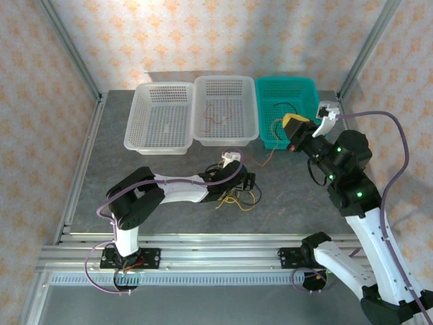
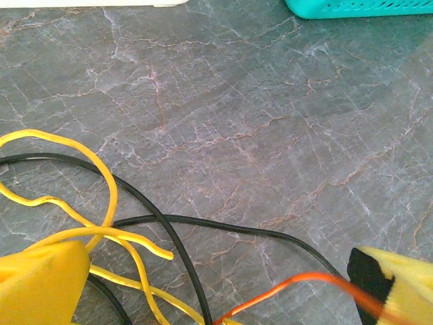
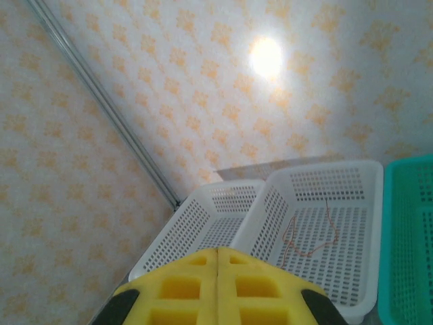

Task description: Untangle the cables

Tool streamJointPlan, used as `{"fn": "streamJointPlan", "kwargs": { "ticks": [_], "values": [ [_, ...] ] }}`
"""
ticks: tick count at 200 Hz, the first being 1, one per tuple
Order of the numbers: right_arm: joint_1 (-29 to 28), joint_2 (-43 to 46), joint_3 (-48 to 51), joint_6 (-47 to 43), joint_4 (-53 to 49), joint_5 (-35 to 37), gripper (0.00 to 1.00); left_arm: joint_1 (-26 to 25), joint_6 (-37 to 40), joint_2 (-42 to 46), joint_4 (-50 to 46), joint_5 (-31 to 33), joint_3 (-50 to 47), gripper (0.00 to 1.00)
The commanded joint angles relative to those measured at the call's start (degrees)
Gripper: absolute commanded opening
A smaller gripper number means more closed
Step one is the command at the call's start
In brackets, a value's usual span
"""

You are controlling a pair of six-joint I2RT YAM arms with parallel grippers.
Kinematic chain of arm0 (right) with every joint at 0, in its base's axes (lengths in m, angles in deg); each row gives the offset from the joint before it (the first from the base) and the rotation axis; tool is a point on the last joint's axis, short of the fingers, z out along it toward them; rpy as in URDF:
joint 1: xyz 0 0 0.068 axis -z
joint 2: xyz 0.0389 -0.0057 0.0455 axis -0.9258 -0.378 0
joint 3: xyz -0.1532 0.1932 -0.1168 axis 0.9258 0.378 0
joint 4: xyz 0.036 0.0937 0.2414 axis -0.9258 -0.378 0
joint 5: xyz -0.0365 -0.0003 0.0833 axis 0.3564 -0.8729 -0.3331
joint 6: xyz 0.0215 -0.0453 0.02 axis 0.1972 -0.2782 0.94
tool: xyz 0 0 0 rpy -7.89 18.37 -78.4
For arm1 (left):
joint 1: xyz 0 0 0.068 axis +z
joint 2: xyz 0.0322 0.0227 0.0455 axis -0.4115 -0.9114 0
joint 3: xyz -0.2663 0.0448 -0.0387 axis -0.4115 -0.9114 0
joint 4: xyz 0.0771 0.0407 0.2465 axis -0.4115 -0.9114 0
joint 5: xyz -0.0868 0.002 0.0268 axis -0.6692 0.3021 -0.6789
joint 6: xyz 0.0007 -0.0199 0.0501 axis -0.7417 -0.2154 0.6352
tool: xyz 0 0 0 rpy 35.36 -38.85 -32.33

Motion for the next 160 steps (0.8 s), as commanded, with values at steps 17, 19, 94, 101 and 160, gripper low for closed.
{"fn": "streamJointPlan", "kwargs": {
  "ticks": [17,19,94,101,160],
  "values": [
    [-0.34,0.50,-5.85,-4.29,-3.10,2.97,0.00,-0.20,-0.95,-2.22,-2.98,1.98,-1.53,0.99],
    [-0.30,0.45,-6.10,-4.48,-3.20,3.15,0.00,-0.22,-0.94,-2.22,-3.00,1.99,-1.52,0.99],
    [-0.29,-2.46,-17.37,-8.10,-10.07,13.48,0.00,-0.31,-0.74,-1.61,-2.75,2.16,-1.91,0.99],
    [-0.30,-2.69,-17.44,-8.14,-10.25,14.05,0.00,-0.37,-0.68,-1.07,-2.36,2.21,-2.17,0.99],
    [-0.29,-4.81,-17.53,-6.01,-10.06,17.95,0.00,-1.60,4.93,7.32,1.47,3.56,-1.10,0.99]
  ]
}}
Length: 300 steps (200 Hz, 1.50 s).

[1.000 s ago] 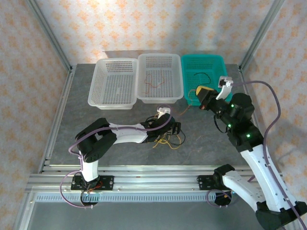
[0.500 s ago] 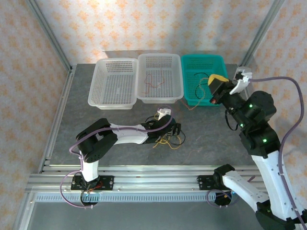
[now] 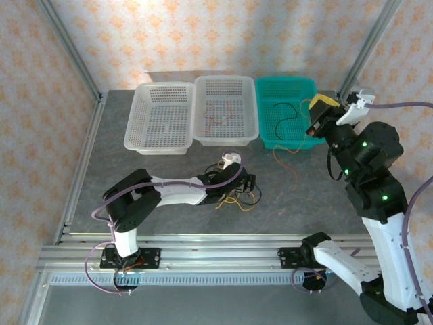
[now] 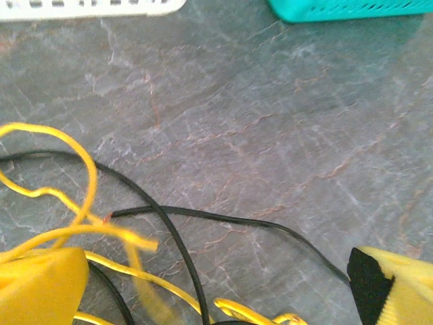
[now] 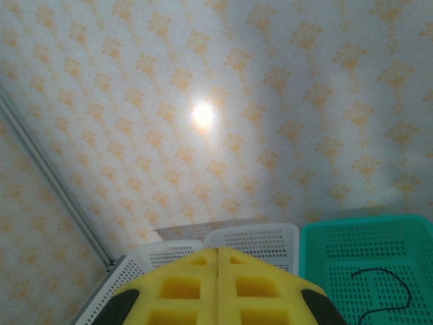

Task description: Untangle the cables

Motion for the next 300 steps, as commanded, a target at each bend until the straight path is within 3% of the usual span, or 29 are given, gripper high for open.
{"fn": "streamJointPlan", "kwargs": {
  "ticks": [1,84,138,217,300],
  "values": [
    [-0.29,-0.60,-1.17,0.56,-0.26,2.85,0.00,-0.49,3.01,4.74,0.49,2.34,0.36,0.99],
    [-0.29,-3.96,1.94,2.09,9.98,-1.74,0.00,0.59,7.97,17.88,-0.97,8.42,0.88,0.99],
    [-0.29,-11.21,0.83,3.24,16.69,-2.32,0.00,7.57,7.89,21.43,-0.58,5.71,1.29,0.99],
    [-0.29,-25.11,-9.35,5.12,21.64,-4.69,0.00,15.05,9.42,17.54,-3.74,0.62,9.77,0.99],
    [-0.29,-48.27,-27.72,5.89,18.60,-7.61,0.00,22.77,8.98,10.52,-6.95,-6.66,18.18,0.99]
  ]
}}
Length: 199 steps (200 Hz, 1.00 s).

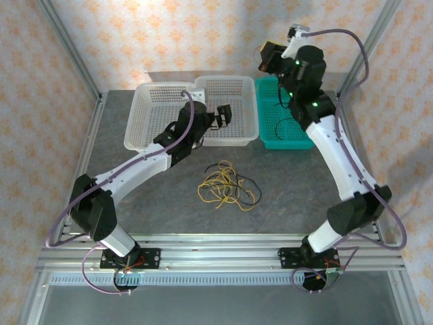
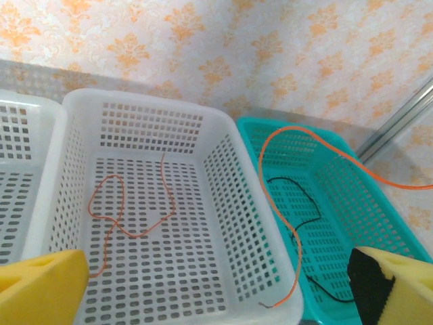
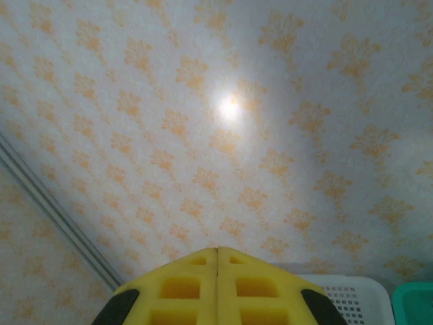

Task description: Untangle the cables

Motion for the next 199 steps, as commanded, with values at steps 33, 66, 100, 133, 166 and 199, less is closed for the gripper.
{"fn": "streamJointPlan", "kwargs": {
  "ticks": [33,66,100,133,166,199],
  "values": [
    [-0.34,-13.39,-7.30,0.75,-1.06,-2.53,0.00,3.77,-0.28,-5.09,-1.80,-4.74,2.23,0.99],
    [-0.47,-19.72,-9.15,0.87,-0.60,-2.76,0.00,4.47,-0.65,-6.15,-0.89,-5.19,0.87,0.99],
    [-0.60,-26.15,-11.98,1.46,-1.92,-3.36,0.00,4.87,-0.84,-6.79,-0.57,-5.14,-0.88,0.99],
    [-0.78,-31.01,-13.16,2.51,-3.71,-3.72,0.00,5.63,-1.18,-7.86,-1.09,-5.62,-1.54,0.99],
    [-1.10,-35.02,-13.29,3.51,-4.45,-4.55,0.00,7.55,-3.24,-9.60,-1.66,-9.09,-0.77,0.99],
    [-1.73,-39.40,-14.89,3.66,-6.55,-5.81,0.00,8.84,-3.66,-11.19,-2.33,-10.31,-0.23,0.99]
  ]
}}
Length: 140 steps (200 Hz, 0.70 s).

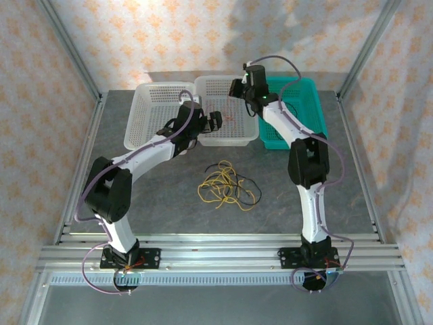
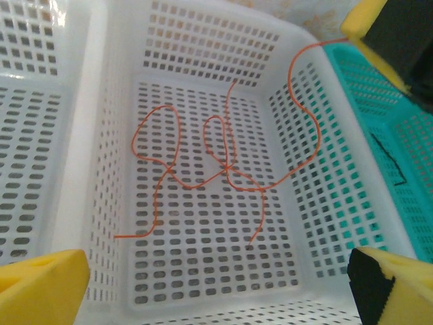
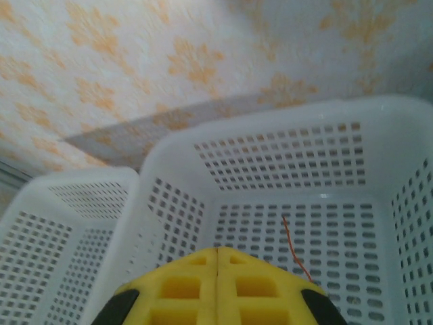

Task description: Untangle the cables

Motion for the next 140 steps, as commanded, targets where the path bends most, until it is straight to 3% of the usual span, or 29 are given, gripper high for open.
{"fn": "streamJointPlan", "kwargs": {
  "ticks": [1,39,89,140],
  "values": [
    [-0.90,-2.65,-2.72,0.62,-2.37,-1.51,0.00,0.90,-1.34,-1.21,-1.02,-2.06,0.63,0.99],
    [-1.58,-7.36,-6.36,-0.28,-6.19,-2.70,0.00,1.08,-2.14,-1.45,-0.76,-2.97,-0.70,0.99],
    [-1.95,-8.55,-7.36,-1.61,-7.46,-2.12,0.28,1.13,-2.48,-0.25,-0.10,-2.81,-3.25,0.99],
    [-2.29,-4.65,-7.61,-3.82,-8.49,0.09,0.43,1.01,-2.26,4.15,2.85,-2.37,-7.98,0.99]
  ]
}}
